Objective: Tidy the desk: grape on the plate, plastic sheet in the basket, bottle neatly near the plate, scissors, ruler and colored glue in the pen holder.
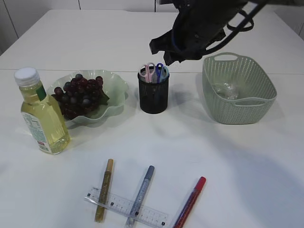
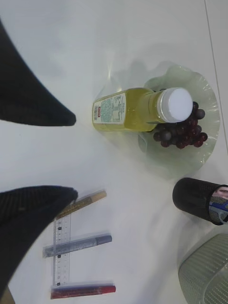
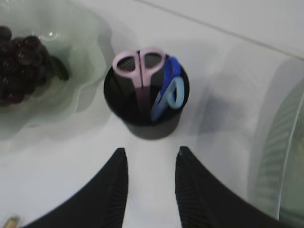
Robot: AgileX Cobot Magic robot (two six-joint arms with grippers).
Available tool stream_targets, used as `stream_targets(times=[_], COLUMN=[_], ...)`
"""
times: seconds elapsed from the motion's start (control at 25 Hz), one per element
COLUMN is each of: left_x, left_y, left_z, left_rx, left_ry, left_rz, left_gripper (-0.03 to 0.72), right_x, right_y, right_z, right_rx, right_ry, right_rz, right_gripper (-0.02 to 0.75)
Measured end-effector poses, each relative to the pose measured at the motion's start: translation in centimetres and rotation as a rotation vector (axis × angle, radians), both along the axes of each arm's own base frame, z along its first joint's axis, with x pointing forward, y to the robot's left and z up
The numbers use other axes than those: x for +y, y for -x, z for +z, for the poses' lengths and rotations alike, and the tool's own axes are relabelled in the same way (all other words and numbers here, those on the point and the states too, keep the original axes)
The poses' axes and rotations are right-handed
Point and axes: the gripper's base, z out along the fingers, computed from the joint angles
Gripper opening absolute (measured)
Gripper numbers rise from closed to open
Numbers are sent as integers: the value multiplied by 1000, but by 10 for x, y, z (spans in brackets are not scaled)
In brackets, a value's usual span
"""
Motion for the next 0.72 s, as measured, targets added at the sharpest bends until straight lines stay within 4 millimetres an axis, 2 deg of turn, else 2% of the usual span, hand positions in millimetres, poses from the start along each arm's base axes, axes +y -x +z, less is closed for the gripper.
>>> stream_targets(times=[0.12, 0.28, 0.44, 0.56, 0.72], left_x=[-1, -2, -2, -2, -2], left_y=[0, 0, 1, 1, 2], left_z=[0, 1, 0, 0, -1], left_rx=[1, 3, 9, 14, 25], left_ry=[9, 25, 27, 28, 26], left_rz=[-2, -5, -7, -9, -13], left_gripper=[309, 309, 309, 309, 309], right_x=[6, 23, 47, 59, 71], right_y=[13, 37, 63, 75, 85], right_z=[11, 11, 8, 8, 9], right_rx=[108, 243, 364, 387, 367], right_ry=[60, 124, 103, 103, 128], right_rz=[41, 197, 368, 428, 521], right_gripper=[282, 287, 361, 420, 449])
